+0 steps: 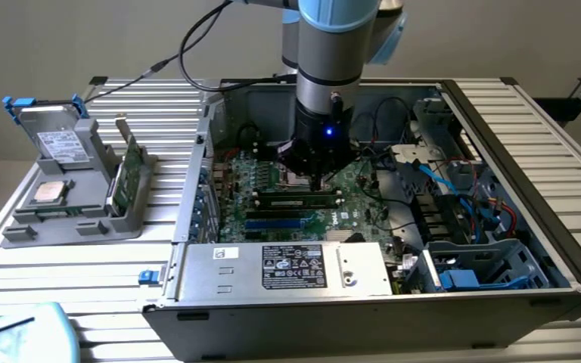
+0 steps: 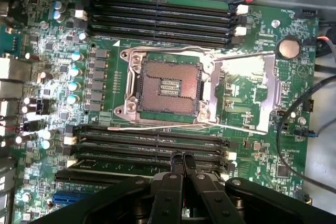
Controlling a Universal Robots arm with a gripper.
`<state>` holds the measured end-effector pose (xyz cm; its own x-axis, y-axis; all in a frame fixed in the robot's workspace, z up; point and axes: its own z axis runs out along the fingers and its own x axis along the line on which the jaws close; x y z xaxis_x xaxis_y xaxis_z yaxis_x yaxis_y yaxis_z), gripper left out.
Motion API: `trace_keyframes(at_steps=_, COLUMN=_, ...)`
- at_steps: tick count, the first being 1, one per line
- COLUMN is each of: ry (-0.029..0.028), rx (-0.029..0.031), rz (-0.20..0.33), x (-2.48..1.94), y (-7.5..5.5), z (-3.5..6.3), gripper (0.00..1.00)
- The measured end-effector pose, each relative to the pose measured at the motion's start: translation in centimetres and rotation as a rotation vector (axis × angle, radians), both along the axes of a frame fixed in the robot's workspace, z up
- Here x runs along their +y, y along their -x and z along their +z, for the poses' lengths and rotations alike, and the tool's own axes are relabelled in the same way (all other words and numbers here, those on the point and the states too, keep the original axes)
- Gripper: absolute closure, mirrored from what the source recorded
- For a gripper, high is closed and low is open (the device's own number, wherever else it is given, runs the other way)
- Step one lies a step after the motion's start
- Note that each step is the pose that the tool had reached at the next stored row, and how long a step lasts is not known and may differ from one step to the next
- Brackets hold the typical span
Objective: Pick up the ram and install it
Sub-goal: 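Press down the ram until it locks into place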
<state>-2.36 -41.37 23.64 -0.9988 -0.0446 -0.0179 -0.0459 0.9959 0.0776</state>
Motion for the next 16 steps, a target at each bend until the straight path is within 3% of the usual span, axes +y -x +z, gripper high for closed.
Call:
trace_keyframes(at_steps=3, ry=0.0001, rx=0.0002, rz=-0.038, x=-0.01, y=0.0, z=0.01, gripper=0.89)
trace_keyframes(at_steps=9, ry=0.0001, rx=0.002, rz=-0.038, x=-0.11, y=0.2, z=0.0, gripper=0.89)
trace_keyframes(at_steps=16, ry=0.0001, rx=0.0028, rz=-0.039, x=-1.27, y=0.8, z=0.0, gripper=0.89)
